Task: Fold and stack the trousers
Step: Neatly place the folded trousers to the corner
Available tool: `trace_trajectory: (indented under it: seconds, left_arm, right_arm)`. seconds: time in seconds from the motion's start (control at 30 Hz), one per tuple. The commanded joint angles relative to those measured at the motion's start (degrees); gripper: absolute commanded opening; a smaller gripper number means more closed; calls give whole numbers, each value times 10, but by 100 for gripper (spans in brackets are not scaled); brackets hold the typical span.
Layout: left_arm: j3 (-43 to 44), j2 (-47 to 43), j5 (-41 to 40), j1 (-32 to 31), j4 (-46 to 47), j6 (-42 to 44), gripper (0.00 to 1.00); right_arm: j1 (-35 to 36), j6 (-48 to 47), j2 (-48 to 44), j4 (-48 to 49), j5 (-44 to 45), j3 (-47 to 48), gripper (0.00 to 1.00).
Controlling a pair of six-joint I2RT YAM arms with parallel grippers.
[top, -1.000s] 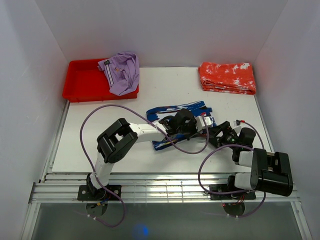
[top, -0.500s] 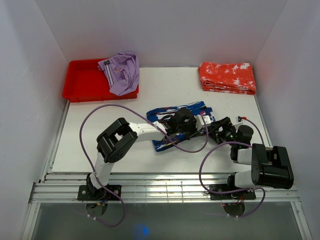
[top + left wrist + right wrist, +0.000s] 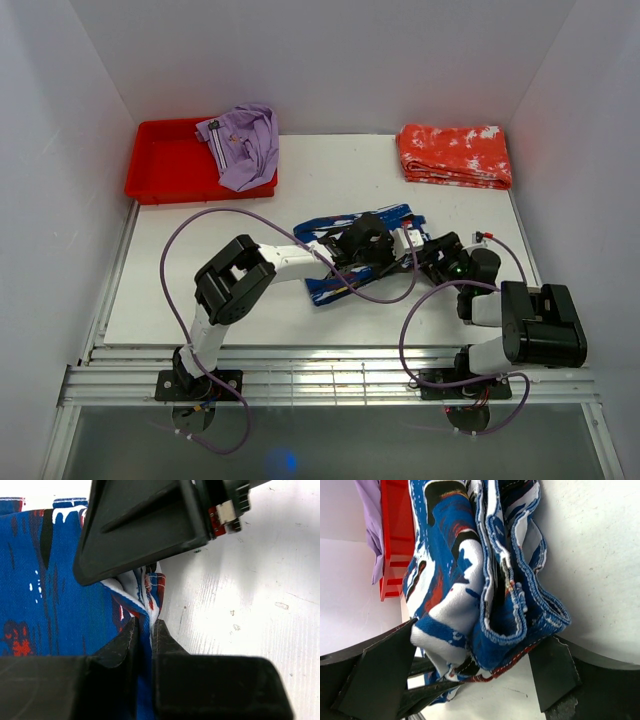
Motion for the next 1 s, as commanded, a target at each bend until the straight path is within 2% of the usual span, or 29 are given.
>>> trace_trajectory:
  seconds: [0.0,0.2,0.37,0.43,0.47,0.5,0.53,0.57,0.6,0.67,0.73,0.8,0.83,0.93,0.97]
  left_arm:
    - [18,-7,54,-7,-1,-12,0]
    - [19,-3,54,-7,-6,-4,0]
    - [13,-6,54,-6,2,-8,0]
    - [5,-12,57,-6,6,-8,0]
    - [1,-17,59,-6,6,-8,0]
    - [-6,-20,60,-7,7,-8,0]
    - [-11,-26,66,-6,7,-6,0]
    - [-16,-37,68,-6,7,-4,0]
    - [-30,-44,69,-6,6,-3,0]
    - [-43,-68,69,-6,-3,4,0]
    - [-67,-89,61,-6,-17,8,6]
    - [-83,-126,53,-5,-39,10,21]
    - [-101,-141,48,-2,-62,8,34]
    - [-137,-221,20,7,-105,1,53]
    - [-161,-245,3,11,-115,-1,62]
  right_arm:
    - [25,-11,24,57,55,29,90]
    - [110,-7,53,70,94,60,90]
    - [120,-5,61,64,103,71,90]
    - [121,-8,60,55,118,71,97]
    - [121,-12,64,55,122,71,97]
    - [120,-22,67,60,125,72,89]
    - [120,-32,71,67,123,75,65]
    - [120,-43,81,78,118,78,50]
    - [120,-60,84,89,110,81,25]
    - [121,-79,91,117,100,100,8]
    - [121,-90,91,130,97,122,8]
    - [121,-104,90,142,85,139,8]
    - [121,-113,88,145,81,158,8]
    - [121,-137,86,143,37,193,8]
    - [121,-139,87,136,24,216,8]
